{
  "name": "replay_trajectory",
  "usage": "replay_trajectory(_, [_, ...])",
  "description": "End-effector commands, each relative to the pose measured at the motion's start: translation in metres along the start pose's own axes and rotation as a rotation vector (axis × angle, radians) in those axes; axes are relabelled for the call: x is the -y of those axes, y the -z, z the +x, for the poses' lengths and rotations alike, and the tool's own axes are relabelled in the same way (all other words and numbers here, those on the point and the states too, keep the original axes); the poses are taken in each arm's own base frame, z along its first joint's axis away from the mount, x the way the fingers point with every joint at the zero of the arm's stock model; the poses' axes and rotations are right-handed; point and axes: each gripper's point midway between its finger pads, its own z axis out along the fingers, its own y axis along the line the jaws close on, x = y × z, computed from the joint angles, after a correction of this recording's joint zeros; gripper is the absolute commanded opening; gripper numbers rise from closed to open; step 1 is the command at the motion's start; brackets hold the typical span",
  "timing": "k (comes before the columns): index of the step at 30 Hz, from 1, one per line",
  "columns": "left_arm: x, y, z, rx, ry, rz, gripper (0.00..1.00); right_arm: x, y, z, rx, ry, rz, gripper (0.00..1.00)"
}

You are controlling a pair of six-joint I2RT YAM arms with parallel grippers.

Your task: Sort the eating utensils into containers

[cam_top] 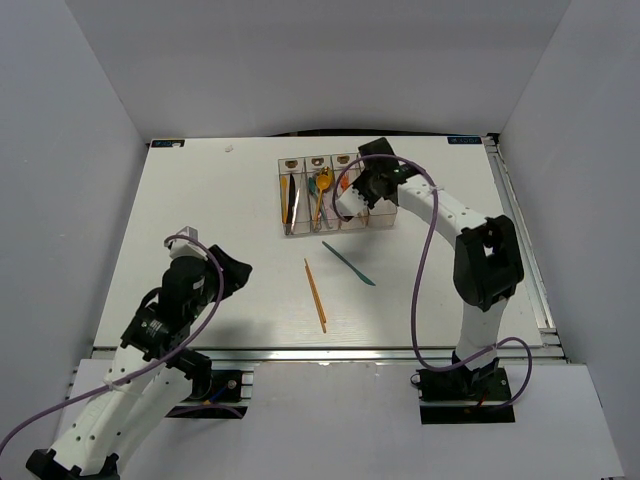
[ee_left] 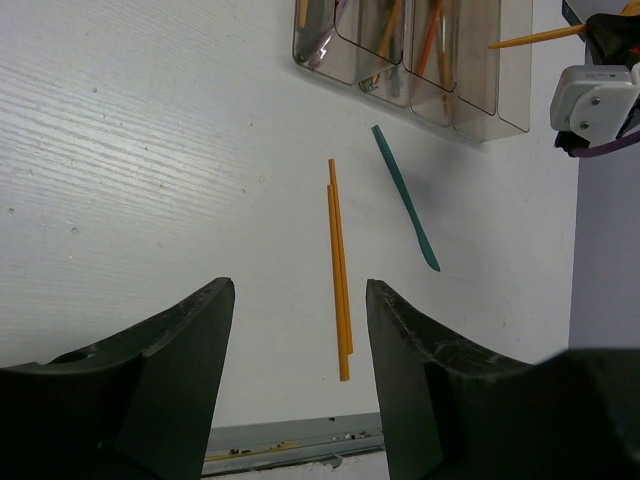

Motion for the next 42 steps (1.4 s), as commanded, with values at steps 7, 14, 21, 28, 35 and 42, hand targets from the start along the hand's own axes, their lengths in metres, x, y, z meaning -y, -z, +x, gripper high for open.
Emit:
replay_trajectory(7, [-0.002,-0.001,-0.001,0.001,0.002,-0.018,0.66,0.043,0.006,0.008,-0.022,0.449,0.066,0.0])
replay_trajectory(14, [-0.004,-0.003,0.001,0.0,0.013,-0.019,0.66,0.071,0.02,0.023,0.068,-0.402,0.1,0.0])
replay_trajectory(21, [0.004,-0.012,0.003,-0.029,-0.009,-0.012,0.67,0.056,0.019,0.012,0.114,-1.127,0.168,0.0])
replay_trajectory(28, [0.007,-0.016,0.005,-0.046,-0.007,-0.004,0.67,0.086,0.012,-0.004,0.34,-1.652,0.22,0.0])
replay_trajectory(35, [0.01,-0.014,0.005,-0.049,0.014,0.008,0.67,0.109,-0.011,0.001,0.429,-1.826,0.29,0.0])
replay_trajectory(42, [0.024,-0.012,-0.001,-0.054,0.031,0.04,0.67,0.089,-0.051,-0.016,0.411,-1.978,0.211,0.0])
